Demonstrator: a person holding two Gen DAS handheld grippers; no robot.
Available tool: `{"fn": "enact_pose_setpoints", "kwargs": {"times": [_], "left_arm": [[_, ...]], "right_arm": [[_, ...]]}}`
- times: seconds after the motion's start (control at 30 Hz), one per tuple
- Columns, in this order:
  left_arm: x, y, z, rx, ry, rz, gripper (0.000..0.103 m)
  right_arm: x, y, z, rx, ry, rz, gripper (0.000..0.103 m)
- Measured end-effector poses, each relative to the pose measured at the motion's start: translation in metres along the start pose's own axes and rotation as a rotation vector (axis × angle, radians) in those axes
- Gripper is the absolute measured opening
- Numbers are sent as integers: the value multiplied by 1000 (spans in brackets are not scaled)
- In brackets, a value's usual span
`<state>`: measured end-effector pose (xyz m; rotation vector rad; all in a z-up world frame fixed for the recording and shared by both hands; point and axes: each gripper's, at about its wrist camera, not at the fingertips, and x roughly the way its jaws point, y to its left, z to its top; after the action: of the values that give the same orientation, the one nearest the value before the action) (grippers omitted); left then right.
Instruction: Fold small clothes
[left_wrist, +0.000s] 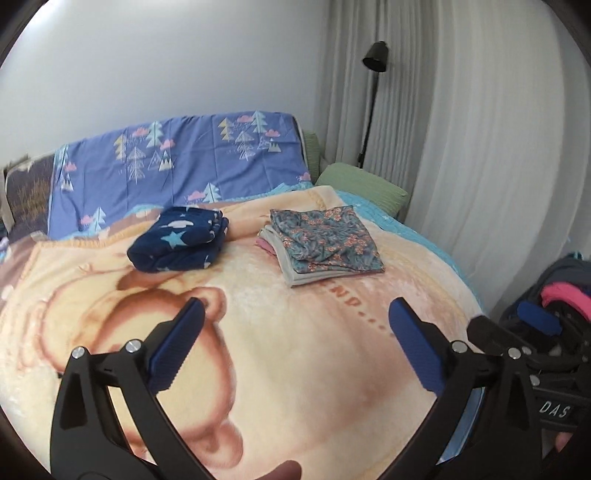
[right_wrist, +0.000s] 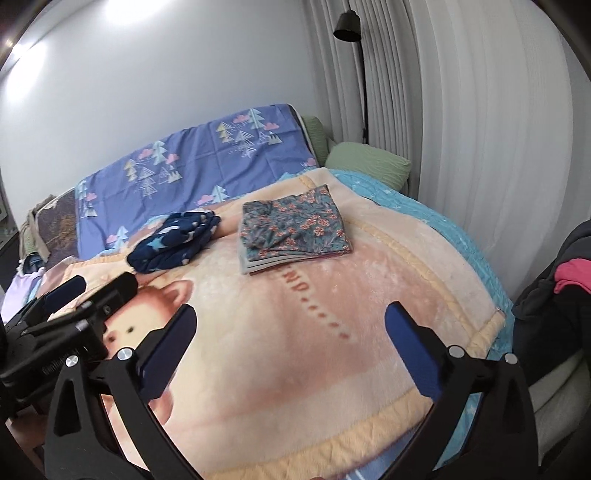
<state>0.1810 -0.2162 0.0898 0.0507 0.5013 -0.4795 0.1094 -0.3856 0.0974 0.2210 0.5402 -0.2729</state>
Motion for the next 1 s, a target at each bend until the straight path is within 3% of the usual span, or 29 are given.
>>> {"fn": "enact_pose_setpoints", "kwargs": {"times": [0.13,0.33,1.0], "left_arm": [[-24,-11,-11,42,-2,29,101],[-49,-21,-22,71,-26,82,101],[-53,-17,-26,41,-13,91,101]], "right_arm": [[-26,1,-6,-17,-37,2,102],[-43,1,-17,-36,-19,29,102],[-43,8,-25,-52,-7,49,102]]}}
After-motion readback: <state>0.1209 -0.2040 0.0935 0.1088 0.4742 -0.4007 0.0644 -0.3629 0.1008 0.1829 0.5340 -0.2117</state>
